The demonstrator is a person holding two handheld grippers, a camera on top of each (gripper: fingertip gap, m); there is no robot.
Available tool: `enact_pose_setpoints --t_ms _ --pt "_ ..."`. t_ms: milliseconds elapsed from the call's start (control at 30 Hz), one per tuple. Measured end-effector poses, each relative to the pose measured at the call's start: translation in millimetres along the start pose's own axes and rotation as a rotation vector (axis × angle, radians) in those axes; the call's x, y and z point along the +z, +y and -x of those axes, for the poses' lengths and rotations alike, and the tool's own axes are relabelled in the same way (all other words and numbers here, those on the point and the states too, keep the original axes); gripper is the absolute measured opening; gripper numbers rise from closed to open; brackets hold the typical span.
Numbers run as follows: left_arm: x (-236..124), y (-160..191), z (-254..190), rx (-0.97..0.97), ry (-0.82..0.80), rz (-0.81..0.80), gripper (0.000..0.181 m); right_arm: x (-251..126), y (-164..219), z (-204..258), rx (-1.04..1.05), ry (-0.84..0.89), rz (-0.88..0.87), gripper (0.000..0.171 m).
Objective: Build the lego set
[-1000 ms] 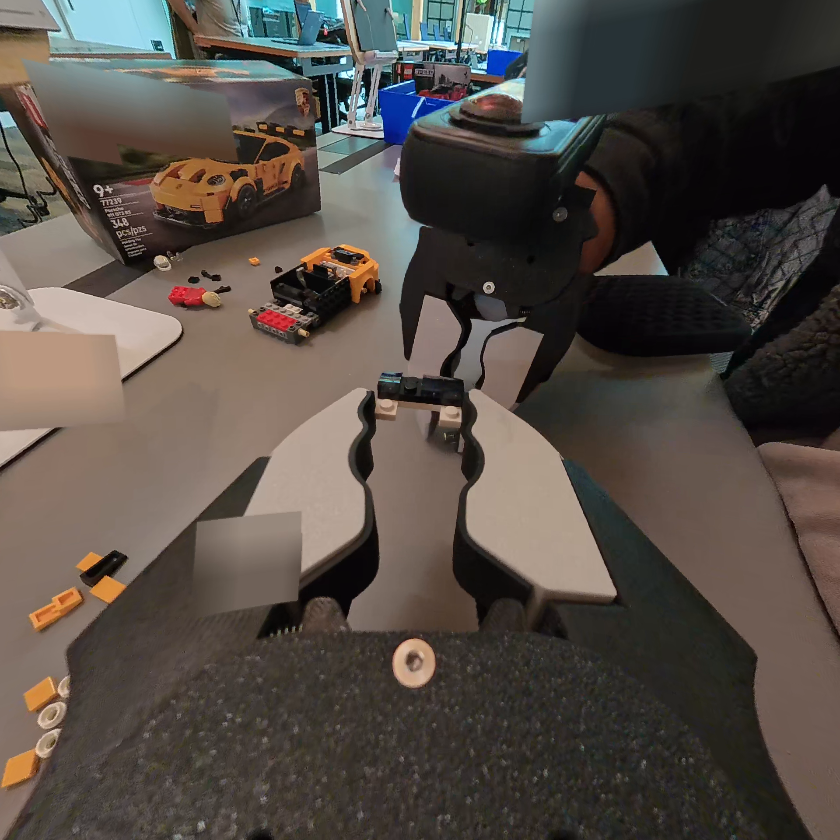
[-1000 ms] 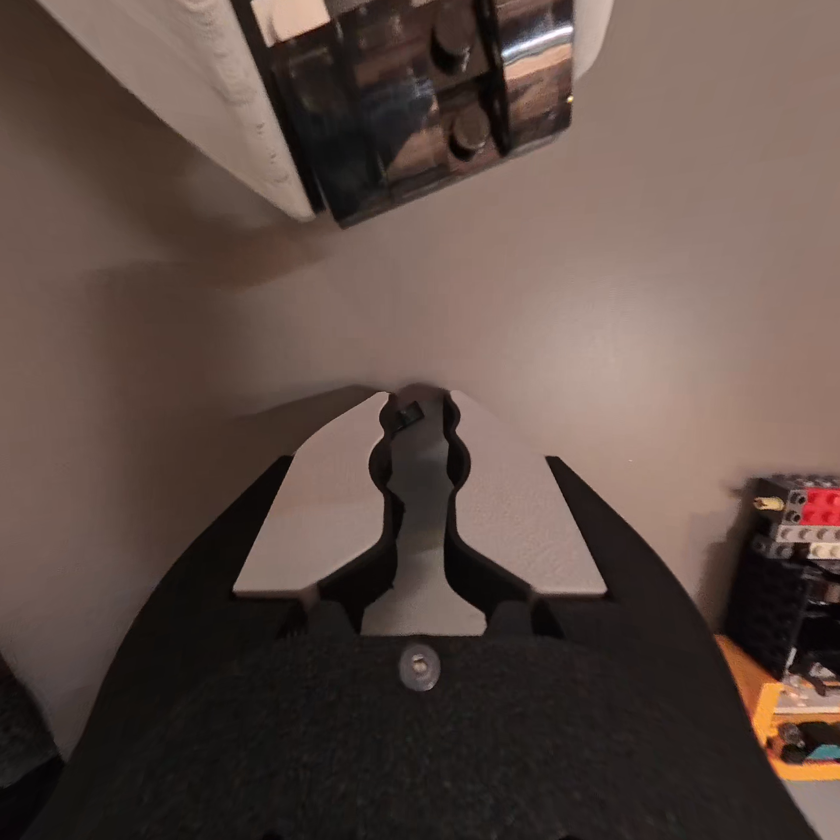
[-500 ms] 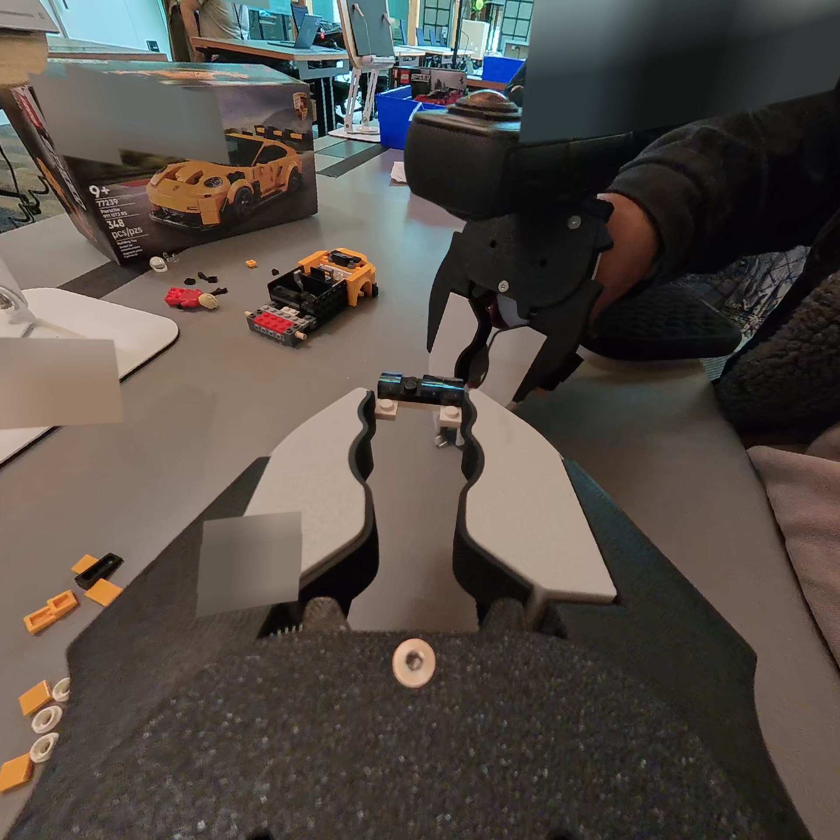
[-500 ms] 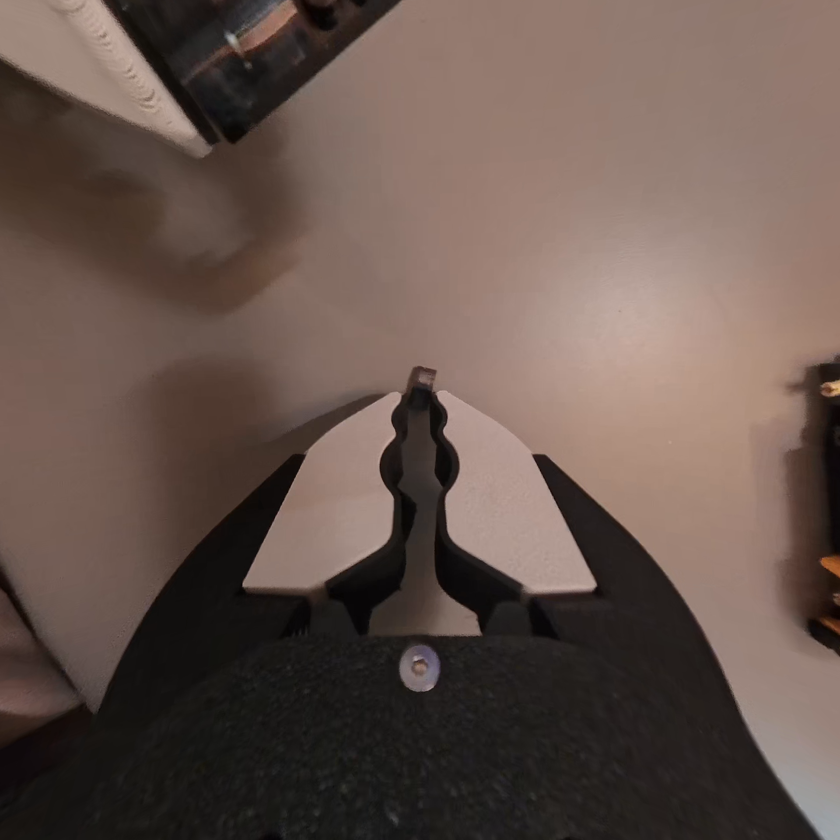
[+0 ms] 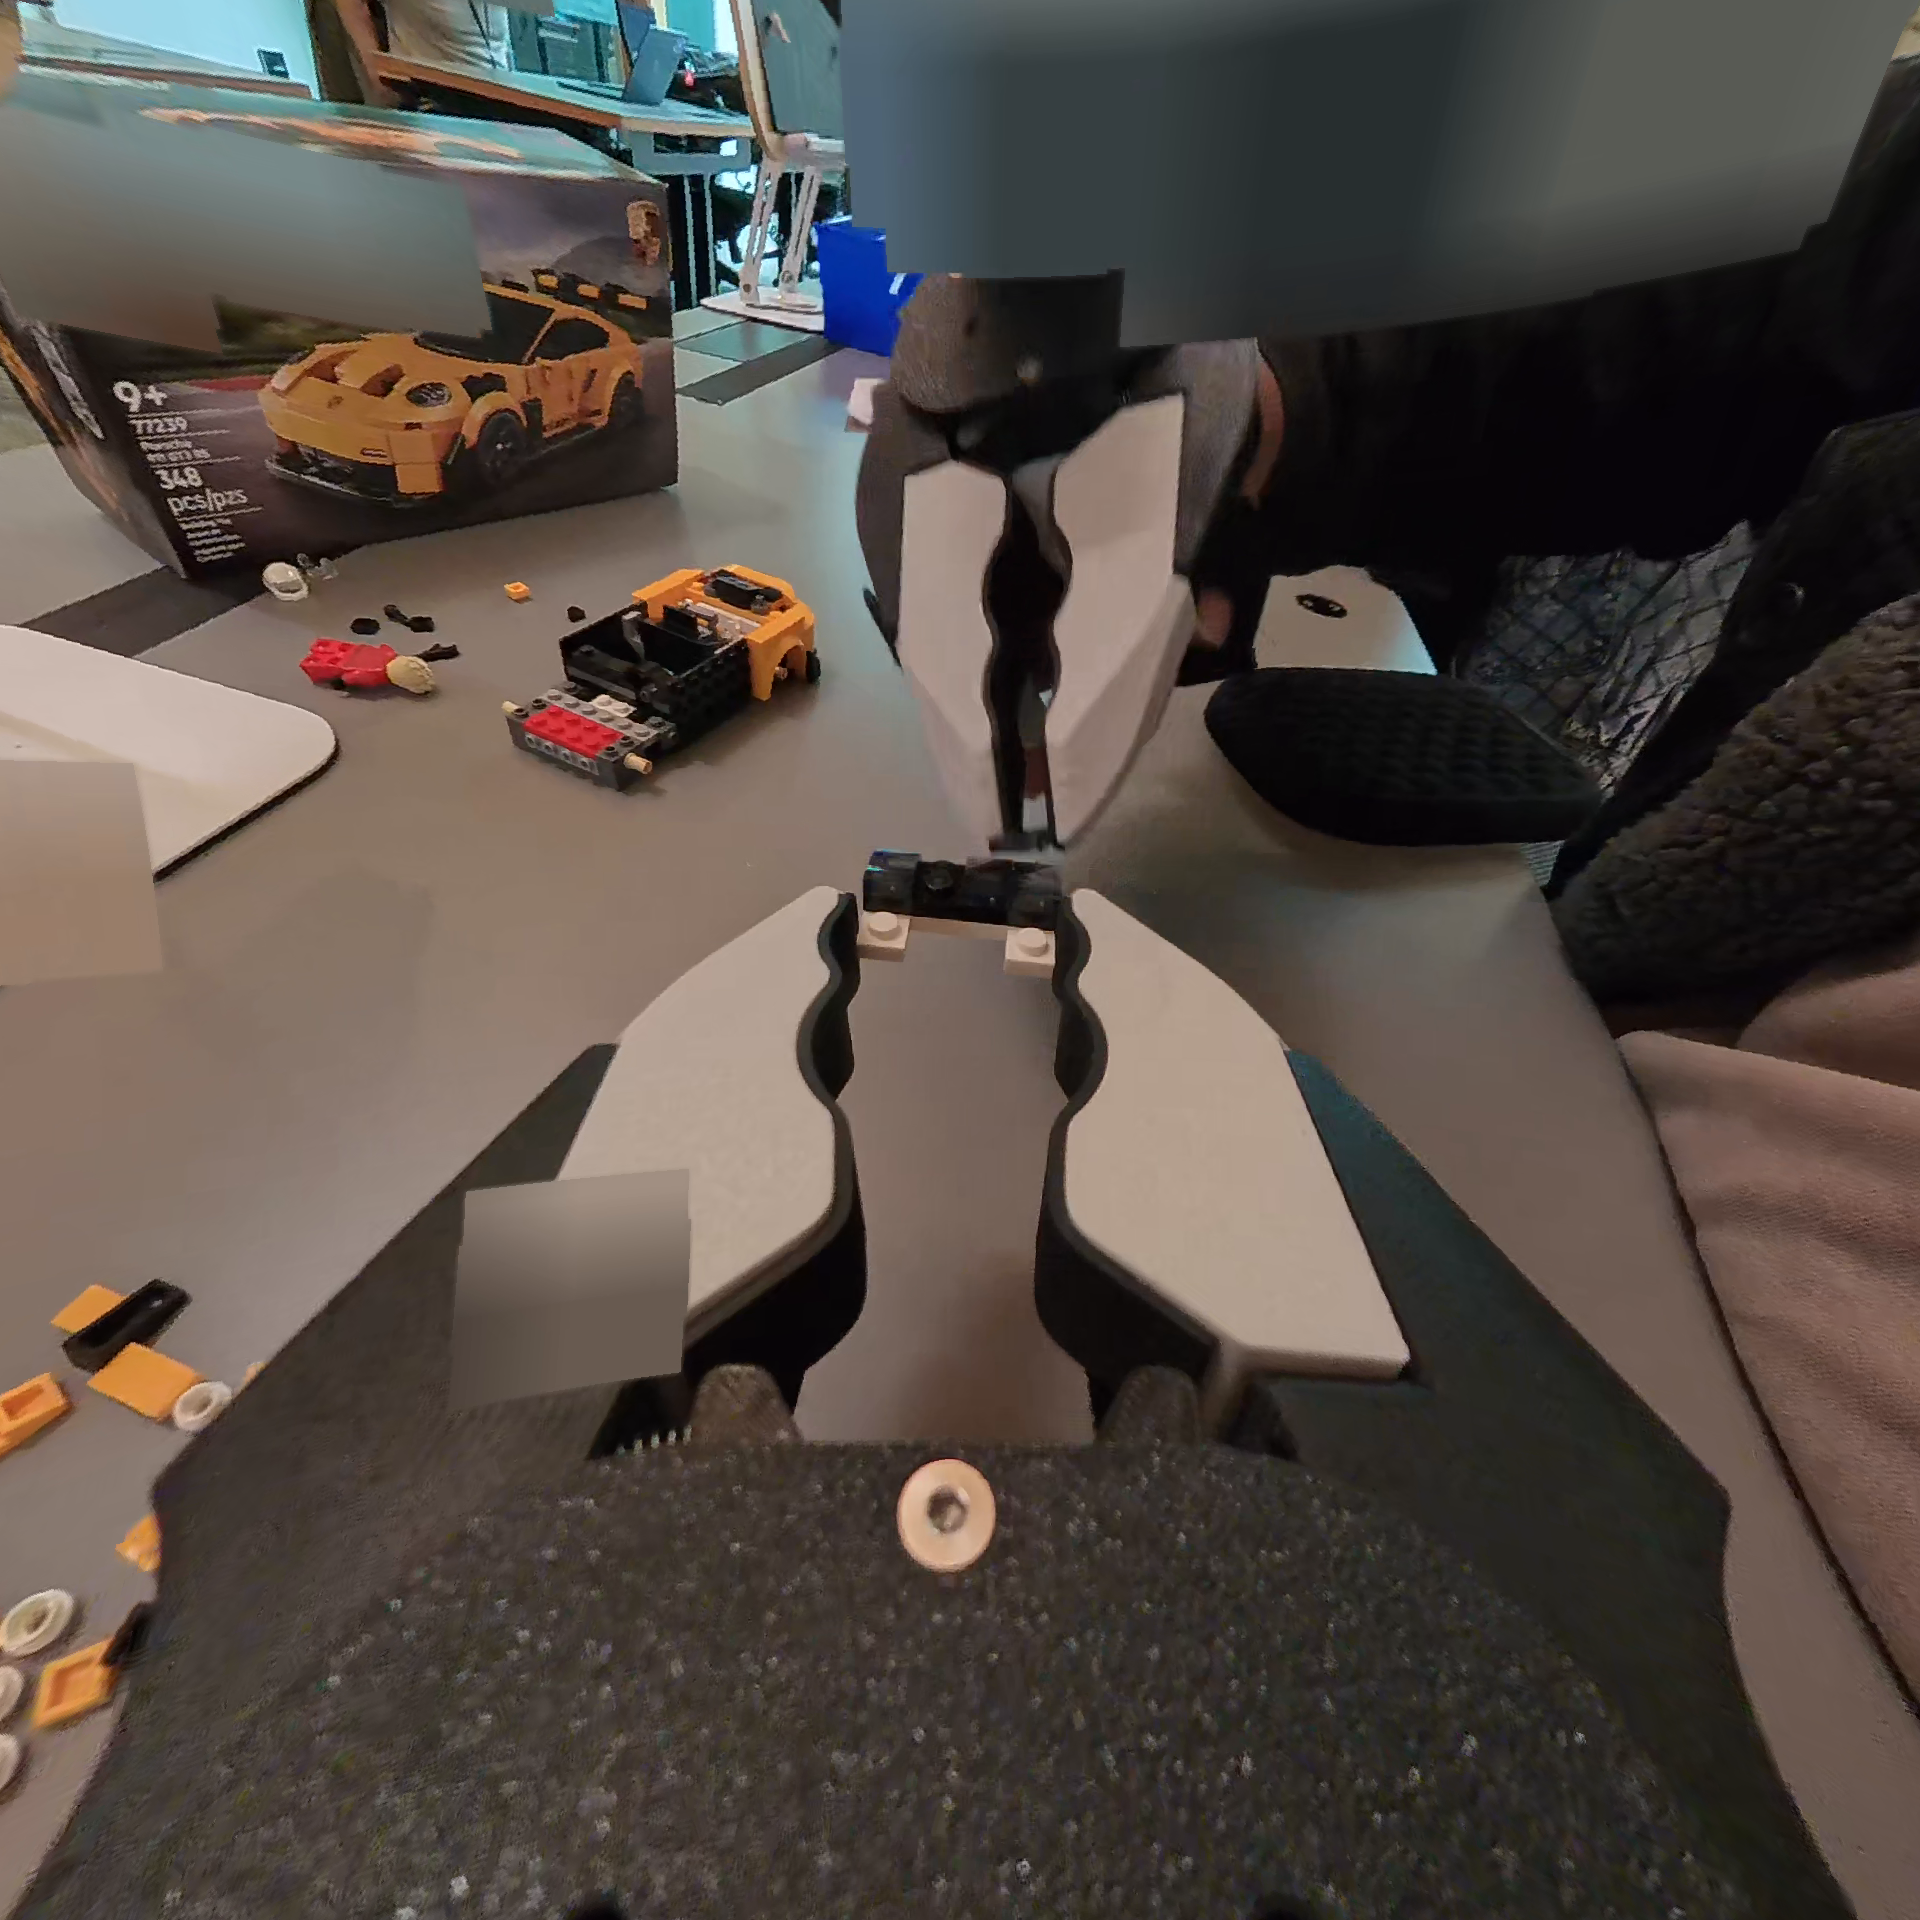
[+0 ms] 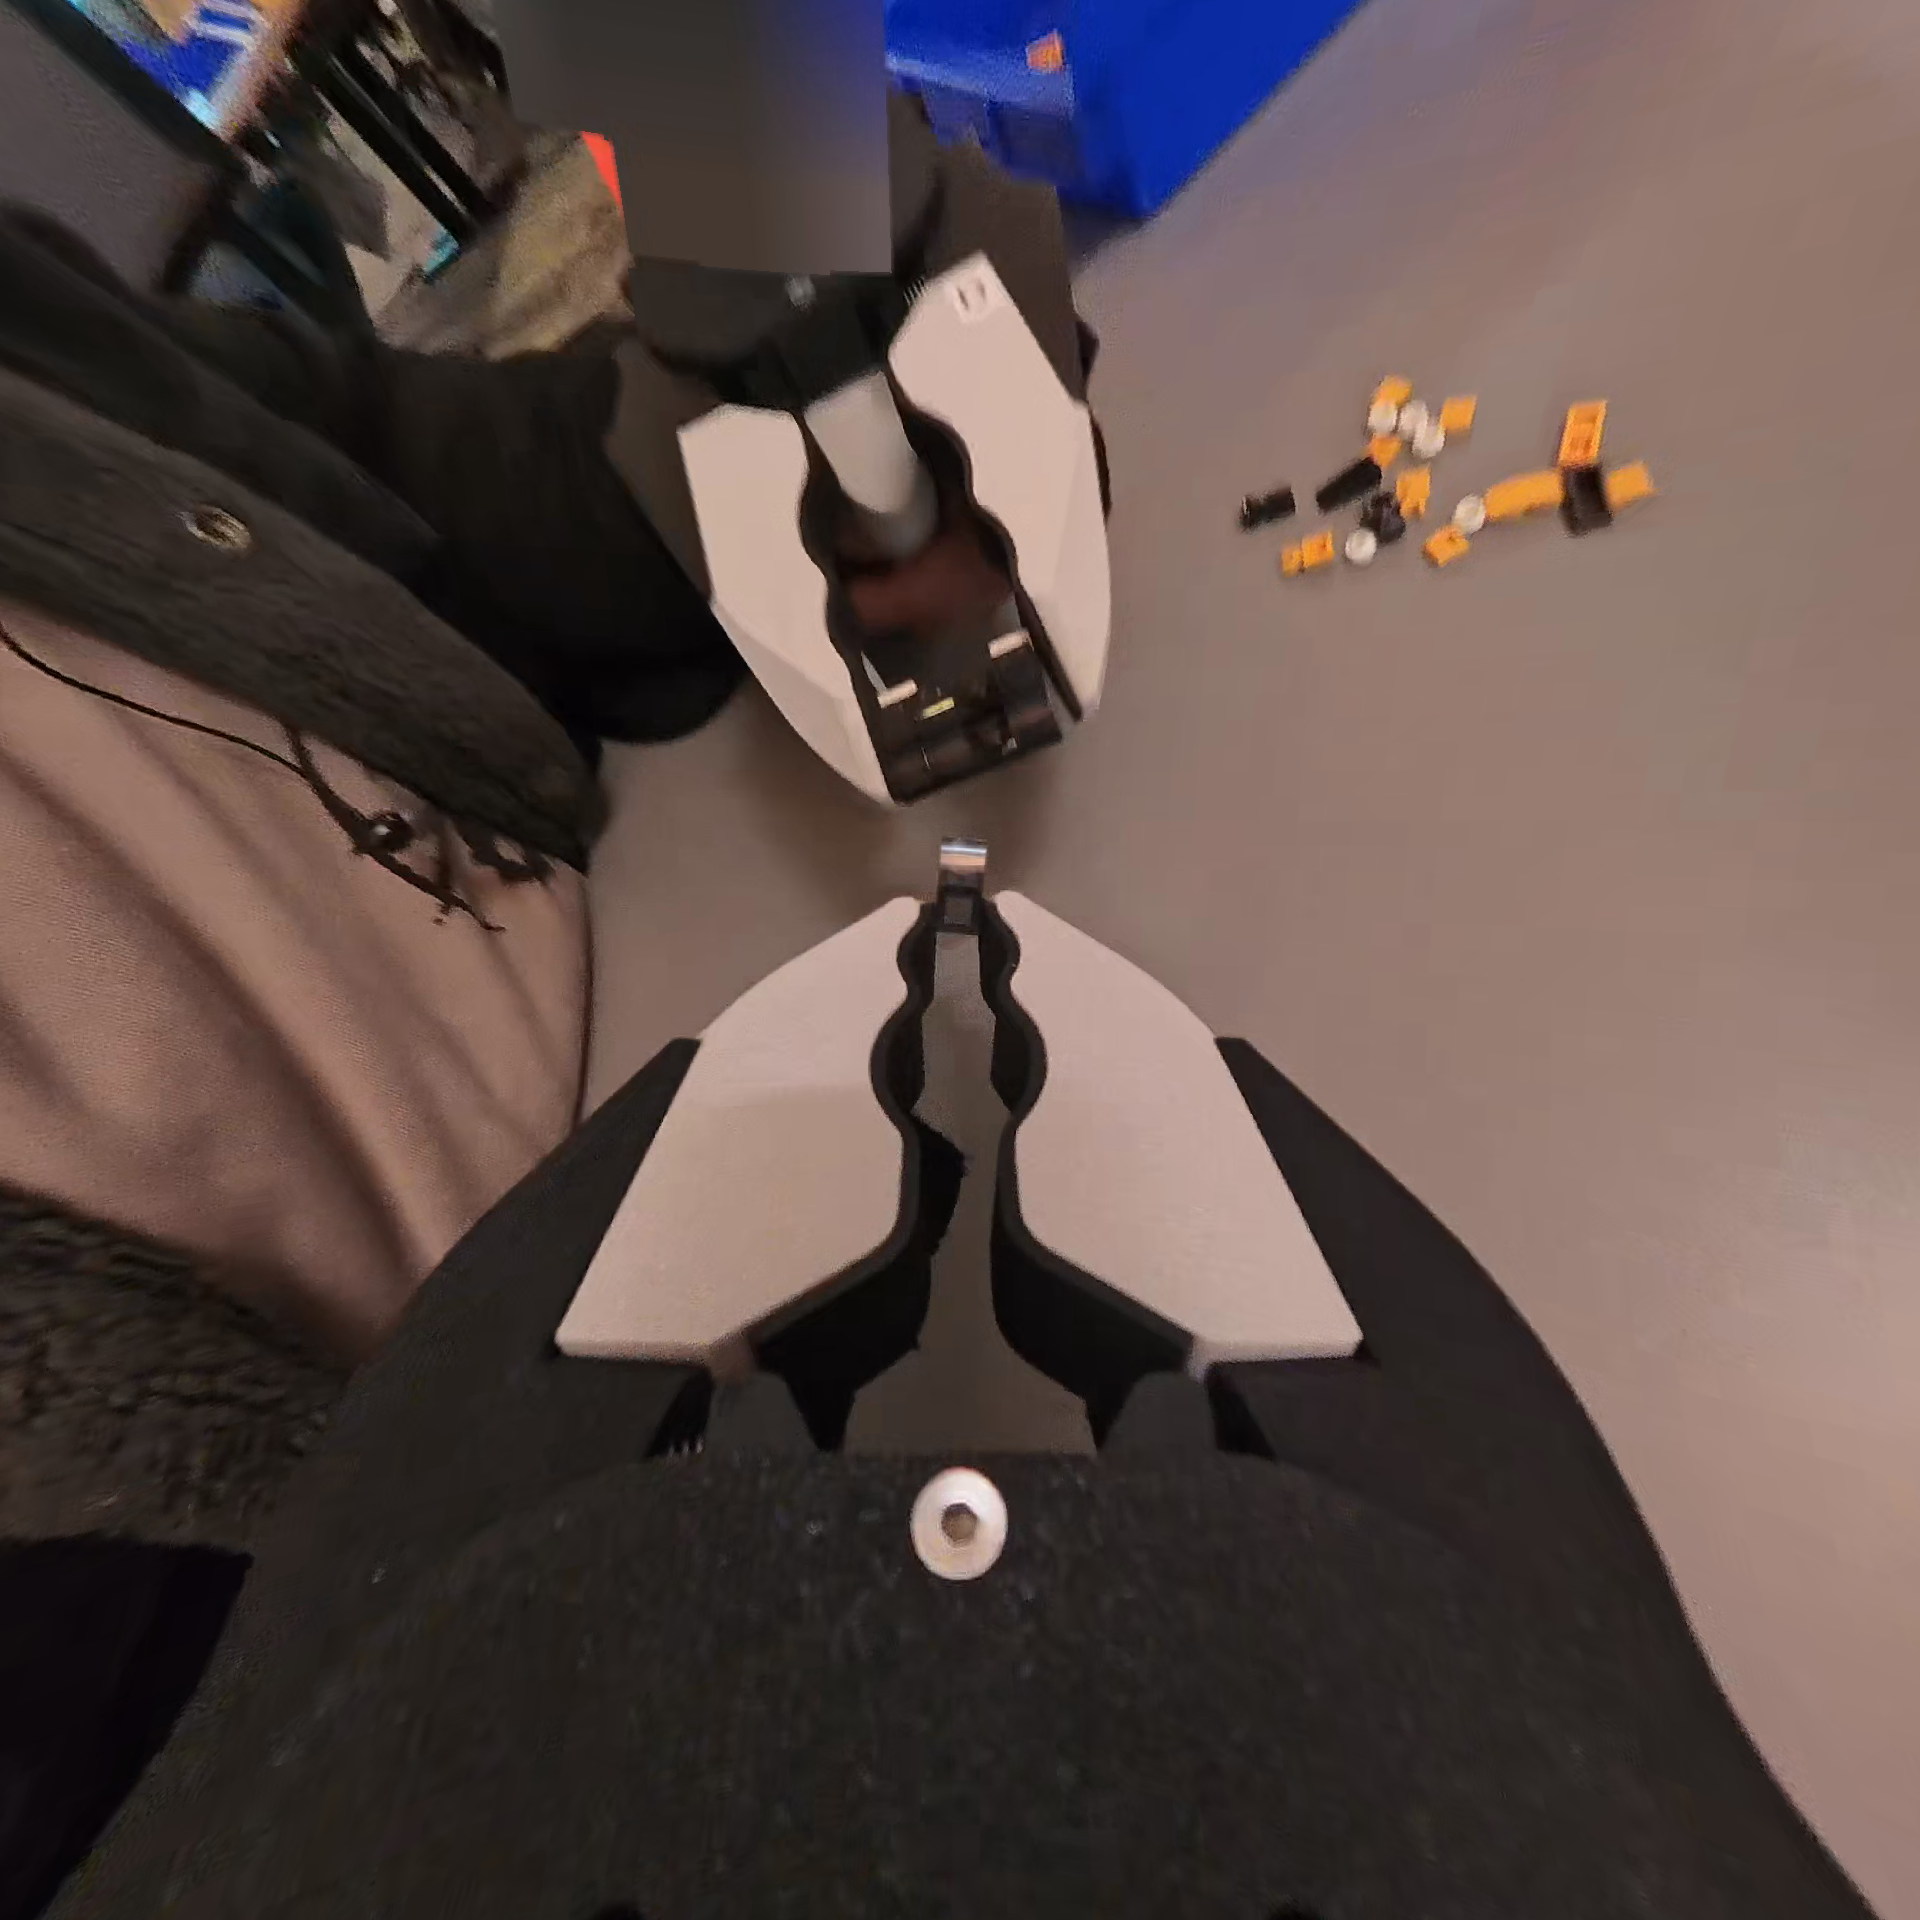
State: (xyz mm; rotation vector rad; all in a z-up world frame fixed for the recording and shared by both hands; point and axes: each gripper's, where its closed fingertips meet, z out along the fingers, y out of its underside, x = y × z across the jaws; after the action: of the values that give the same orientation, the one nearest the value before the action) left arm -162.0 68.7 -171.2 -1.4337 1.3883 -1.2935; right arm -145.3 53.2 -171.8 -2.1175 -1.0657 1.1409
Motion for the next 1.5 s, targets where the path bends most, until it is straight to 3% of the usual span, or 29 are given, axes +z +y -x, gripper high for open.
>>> enact_pose_setpoints --t_ms 200,533,833,1500 --pt "-1.9 -10.9 -13.2 -0.013 0.082 -0.070 0.035 -7.5 -26.2 14.4 -0.126 0.010 0.004 0.008" --pt "-12.9 -36.1 -25.5 -0.006 0.152 -0.239 0.035 -1.7 -48.6 30.5 -0.316 0.072 0.246 0.008" --pt "-15.6 -42.1 -31.9 0.029 0.156 -0.257 0.035 -1.0 -51.5 38.8 -0.337 0.094 0.417 0.008" --pt "-17.9 -46.5 -36.6 0.039 0.165 -0.268 0.035 -2.8 -53.2 42.8 -0.323 0.098 0.460 0.009"
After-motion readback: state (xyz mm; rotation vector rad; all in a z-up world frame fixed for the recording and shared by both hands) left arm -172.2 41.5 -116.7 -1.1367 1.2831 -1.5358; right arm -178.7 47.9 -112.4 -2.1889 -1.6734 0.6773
